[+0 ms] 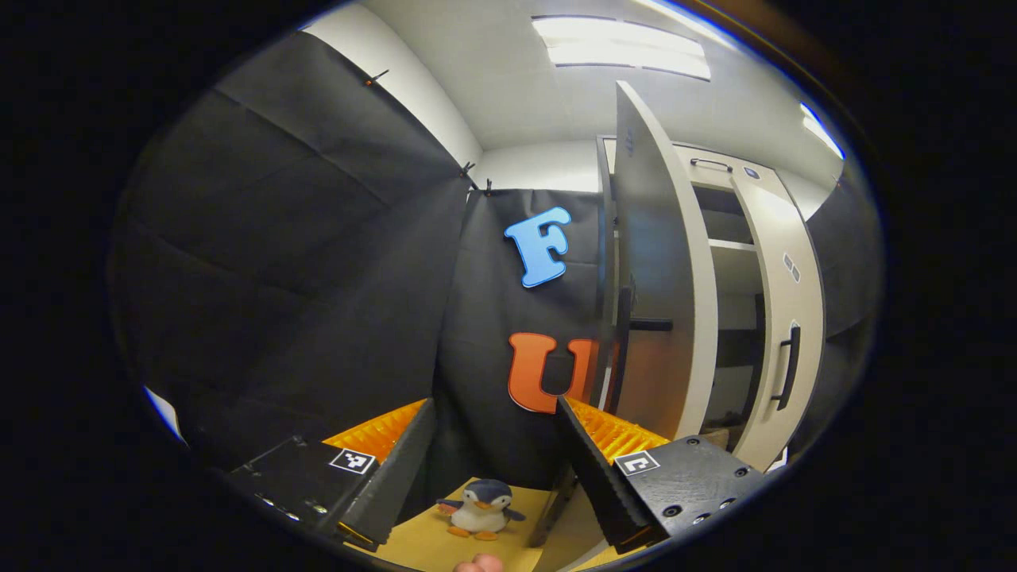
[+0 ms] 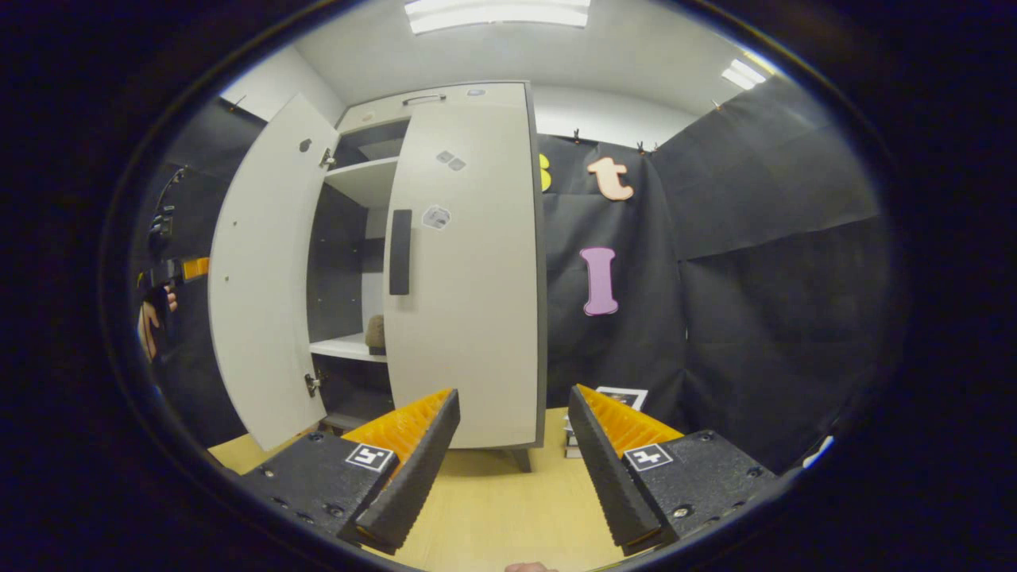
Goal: Grab one shoe with the right hand and put it into the shoe cabinet, grab the other shoe with the left hand and put it into the shoe cabinet; then close the right door with the right hand and the left door with the left hand.
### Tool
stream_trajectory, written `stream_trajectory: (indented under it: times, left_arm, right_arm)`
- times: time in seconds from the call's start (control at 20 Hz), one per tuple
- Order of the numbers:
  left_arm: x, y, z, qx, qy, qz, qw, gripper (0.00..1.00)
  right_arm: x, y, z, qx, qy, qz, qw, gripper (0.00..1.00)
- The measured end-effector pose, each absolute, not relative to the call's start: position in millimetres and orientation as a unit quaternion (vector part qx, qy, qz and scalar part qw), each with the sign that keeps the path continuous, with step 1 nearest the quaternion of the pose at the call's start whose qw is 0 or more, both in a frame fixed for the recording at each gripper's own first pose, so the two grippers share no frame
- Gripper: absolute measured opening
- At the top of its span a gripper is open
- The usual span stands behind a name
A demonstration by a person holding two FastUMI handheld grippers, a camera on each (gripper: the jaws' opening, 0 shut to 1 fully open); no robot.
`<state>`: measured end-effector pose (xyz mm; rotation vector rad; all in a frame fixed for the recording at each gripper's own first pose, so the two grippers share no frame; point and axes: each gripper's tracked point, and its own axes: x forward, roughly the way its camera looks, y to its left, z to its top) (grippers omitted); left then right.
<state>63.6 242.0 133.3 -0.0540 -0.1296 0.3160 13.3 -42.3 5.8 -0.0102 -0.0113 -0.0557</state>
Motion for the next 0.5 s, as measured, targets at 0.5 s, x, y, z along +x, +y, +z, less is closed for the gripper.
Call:
stream_trajectory:
  times: [0.5]
  left_arm:
    - [84.5, 142.8, 129.5, -0.022, -0.051, 0.014, 0.998, 0.93]
  right_arm:
    - [18.0, -52.2, 4.1, -0.008, -0.001, -0.040, 0.999, 0.91]
